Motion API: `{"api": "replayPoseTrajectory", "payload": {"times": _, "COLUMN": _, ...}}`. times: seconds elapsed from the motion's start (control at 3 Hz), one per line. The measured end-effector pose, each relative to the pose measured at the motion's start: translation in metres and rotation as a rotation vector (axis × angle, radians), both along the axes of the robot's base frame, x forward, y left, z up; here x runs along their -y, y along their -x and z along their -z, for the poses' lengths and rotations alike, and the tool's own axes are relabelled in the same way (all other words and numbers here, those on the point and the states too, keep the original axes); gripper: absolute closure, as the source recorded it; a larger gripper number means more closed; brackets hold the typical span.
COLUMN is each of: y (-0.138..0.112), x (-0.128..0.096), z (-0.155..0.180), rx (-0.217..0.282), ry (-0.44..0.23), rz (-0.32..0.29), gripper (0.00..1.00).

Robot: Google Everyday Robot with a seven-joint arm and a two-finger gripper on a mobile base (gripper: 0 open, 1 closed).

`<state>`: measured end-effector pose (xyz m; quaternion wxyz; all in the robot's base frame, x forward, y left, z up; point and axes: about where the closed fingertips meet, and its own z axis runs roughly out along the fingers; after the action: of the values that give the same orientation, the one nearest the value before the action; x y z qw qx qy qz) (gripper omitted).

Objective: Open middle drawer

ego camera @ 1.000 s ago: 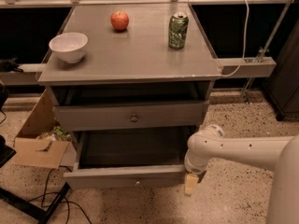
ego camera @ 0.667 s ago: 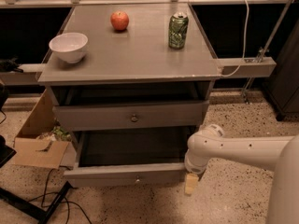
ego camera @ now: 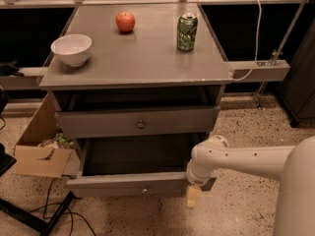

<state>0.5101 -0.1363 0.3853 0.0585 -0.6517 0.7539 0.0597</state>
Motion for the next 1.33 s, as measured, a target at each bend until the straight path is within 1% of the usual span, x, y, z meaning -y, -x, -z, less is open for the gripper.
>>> {"api": "replayPoseTrajectory", "payload": {"times": 0.33, "y": 0.013, "x": -0.052, "z": 0.008, "rx": 0.007, "ry": -0.090, "rz": -0.108, "gripper": 0.00}}
{"api": "replayPoseTrajectory", "payload": {"times": 0.67, "y": 0.014, "x": -0.057, "z": 0.006, "rx": 0.006, "ry": -0.091, "rz": -0.122, "gripper": 0.00}}
{"api": "replayPoseTrajectory", "payload": {"times": 1.0, "y": 0.013, "x": -0.053, "z": 0.000, "rx": -0.021, "ry": -0.042, "rz": -0.130, "gripper": 0.00}}
{"api": "replayPoseTrajectory", "payload": {"times": 1.33, "y": 0.049, "x": -0.027, "z": -0.015, "rx": -0.148, "ry": 0.057, "rz": -0.054, "gripper": 0.18}}
